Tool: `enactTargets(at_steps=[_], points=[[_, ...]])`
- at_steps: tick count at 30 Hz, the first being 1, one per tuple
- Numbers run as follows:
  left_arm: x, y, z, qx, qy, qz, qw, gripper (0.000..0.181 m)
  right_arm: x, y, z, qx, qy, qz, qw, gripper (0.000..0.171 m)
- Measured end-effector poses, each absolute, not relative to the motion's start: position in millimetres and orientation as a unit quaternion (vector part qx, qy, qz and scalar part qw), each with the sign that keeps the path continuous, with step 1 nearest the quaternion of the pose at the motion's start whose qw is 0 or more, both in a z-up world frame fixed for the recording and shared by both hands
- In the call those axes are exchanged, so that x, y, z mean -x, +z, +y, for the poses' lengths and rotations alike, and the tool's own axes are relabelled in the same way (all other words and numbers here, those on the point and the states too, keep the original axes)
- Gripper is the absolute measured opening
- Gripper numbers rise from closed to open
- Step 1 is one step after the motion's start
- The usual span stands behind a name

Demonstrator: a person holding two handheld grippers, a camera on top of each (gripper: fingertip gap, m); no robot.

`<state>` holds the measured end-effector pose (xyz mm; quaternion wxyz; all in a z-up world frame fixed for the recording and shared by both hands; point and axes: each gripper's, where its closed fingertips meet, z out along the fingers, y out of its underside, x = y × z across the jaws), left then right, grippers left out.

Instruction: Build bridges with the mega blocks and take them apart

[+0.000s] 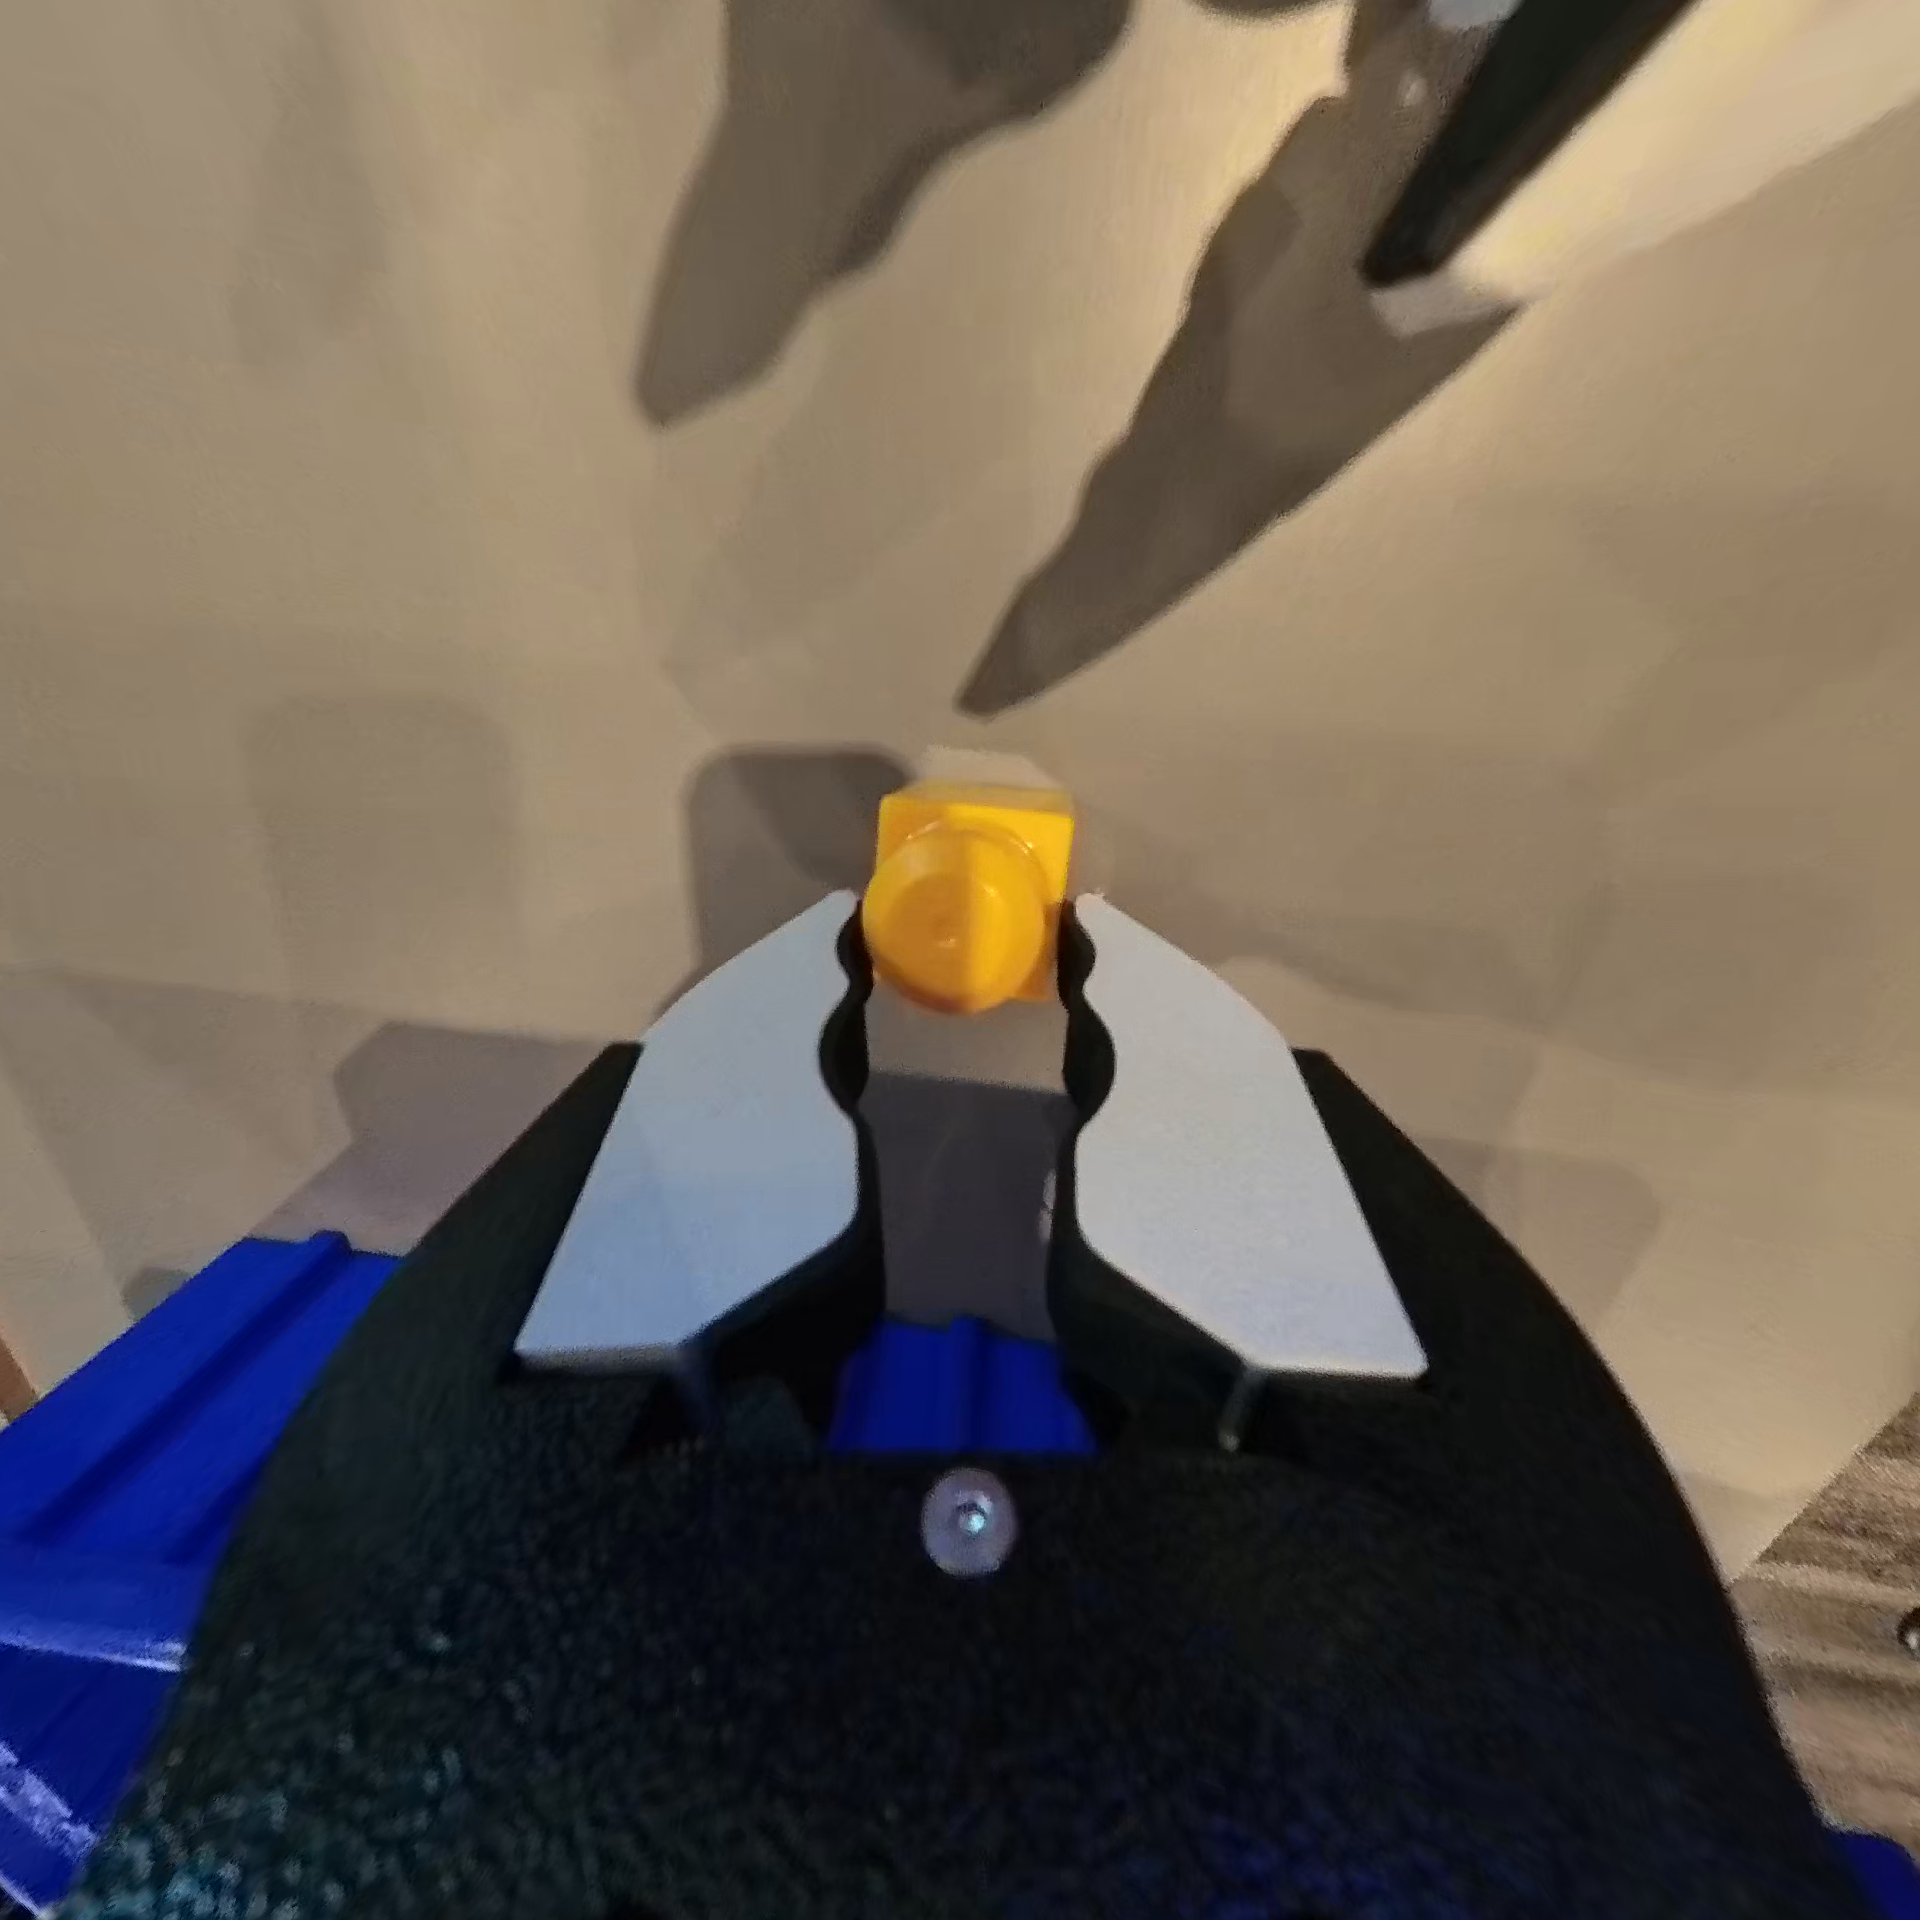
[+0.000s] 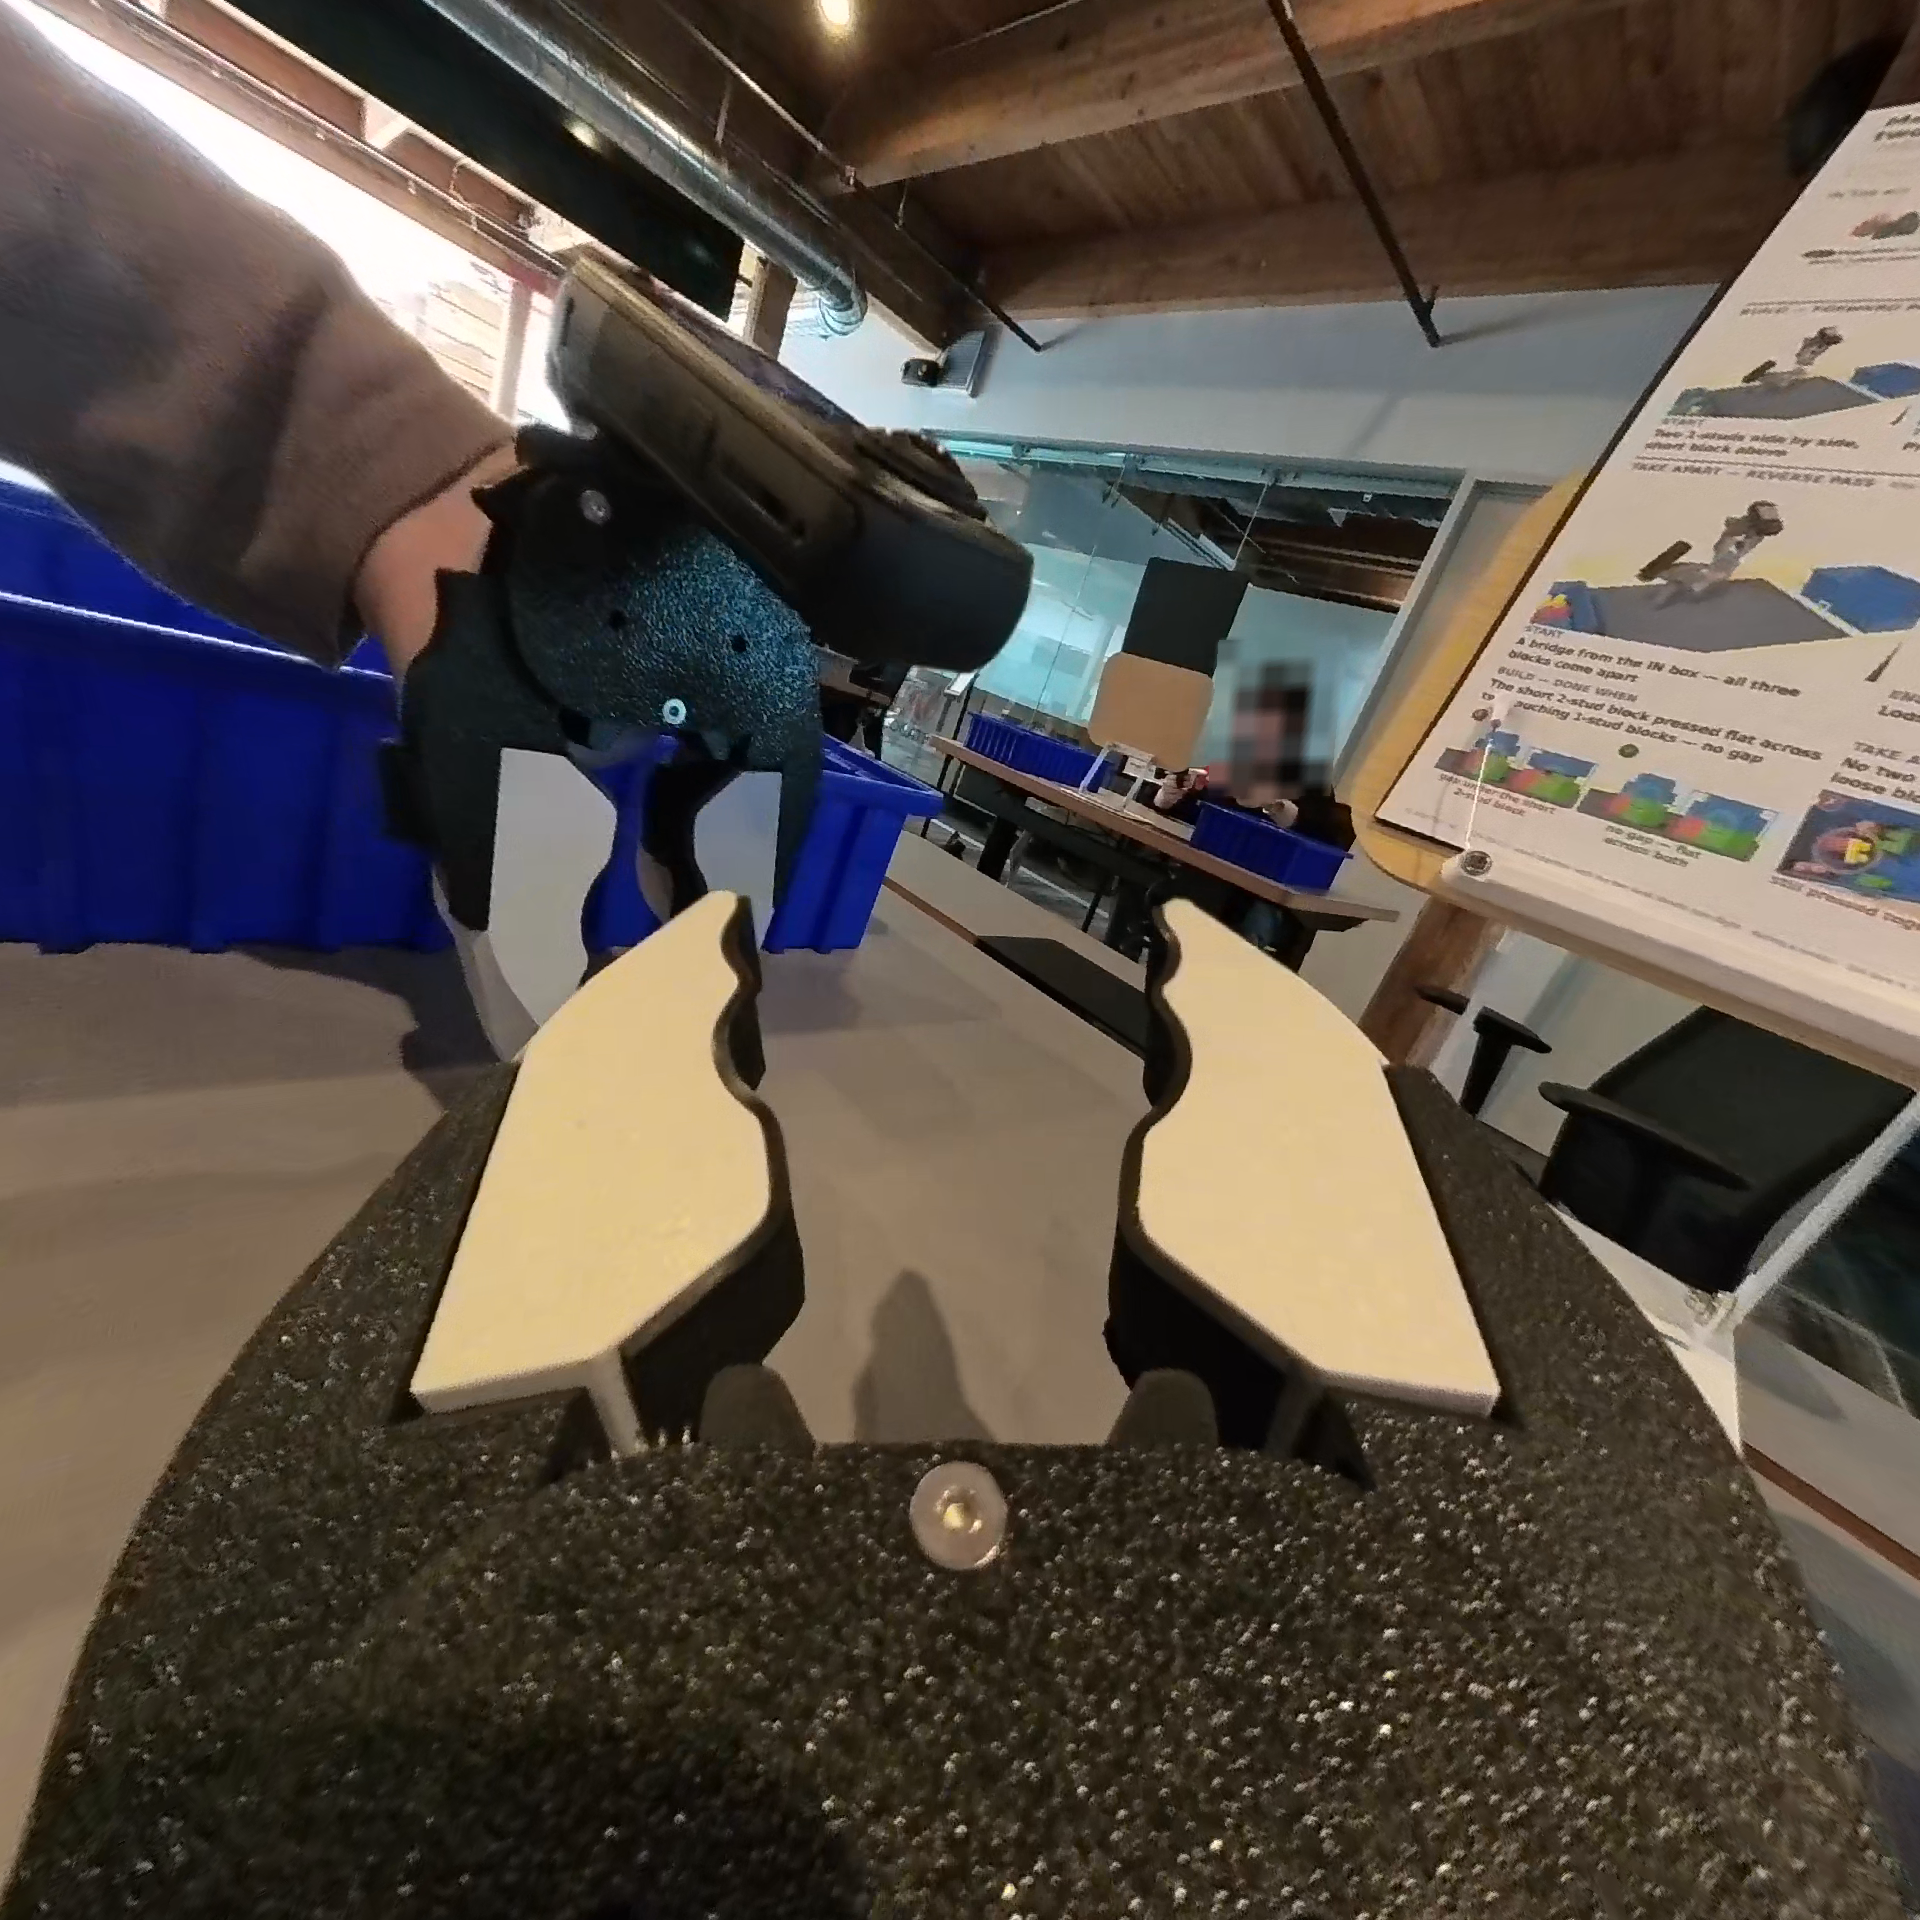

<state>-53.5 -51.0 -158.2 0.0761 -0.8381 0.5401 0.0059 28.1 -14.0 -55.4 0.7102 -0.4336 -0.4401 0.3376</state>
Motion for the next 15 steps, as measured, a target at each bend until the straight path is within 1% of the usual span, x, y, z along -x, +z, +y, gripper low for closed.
enactTargets(at_steps=[4,8,15], points=[[59,-161,-52,0.831,0.012,0.551,0.071,0.034,-26,-56,-14,0.433,0.339,-0.442,0.709,0.071],[62,-160,-48,0.832,0.009,0.548,0.087,0.034,-26,-56,-15,0.432,0.34,-0.443,0.709,0.071],[64,-125,-53,0.843,-0.011,0.511,0.165,0.056,-26,-56,-15,0.43,0.338,-0.444,0.71,0.071]])
